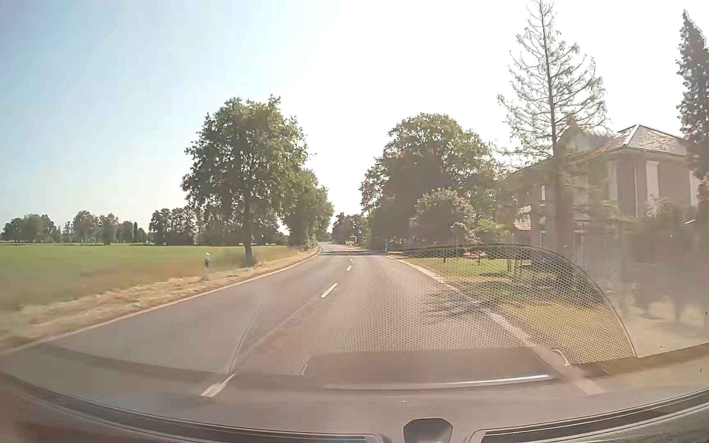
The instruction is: Follow the waypoints while adhering to traffic rules and regulations
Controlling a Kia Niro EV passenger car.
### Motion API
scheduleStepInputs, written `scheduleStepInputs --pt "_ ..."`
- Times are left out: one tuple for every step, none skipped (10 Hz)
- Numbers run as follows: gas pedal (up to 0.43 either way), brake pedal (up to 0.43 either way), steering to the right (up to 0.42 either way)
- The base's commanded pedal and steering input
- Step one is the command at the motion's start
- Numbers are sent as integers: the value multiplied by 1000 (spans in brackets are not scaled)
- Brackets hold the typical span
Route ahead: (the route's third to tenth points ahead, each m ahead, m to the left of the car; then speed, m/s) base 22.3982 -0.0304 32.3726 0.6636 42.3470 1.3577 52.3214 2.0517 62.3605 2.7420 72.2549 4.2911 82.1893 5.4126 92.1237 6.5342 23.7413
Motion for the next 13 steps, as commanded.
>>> scheduleStepInputs --pt "311 6 -12" --pt "311 6 -12" --pt "311 6 -11" --pt "311 6 -12" --pt "311 6 -9" --pt "311 6 -8" --pt "311 6 -7" --pt "311 6 -7" --pt "311 6 -7" --pt "311 6 -7" --pt "311 6 -8" --pt "311 6 -9" --pt "311 6 -10"
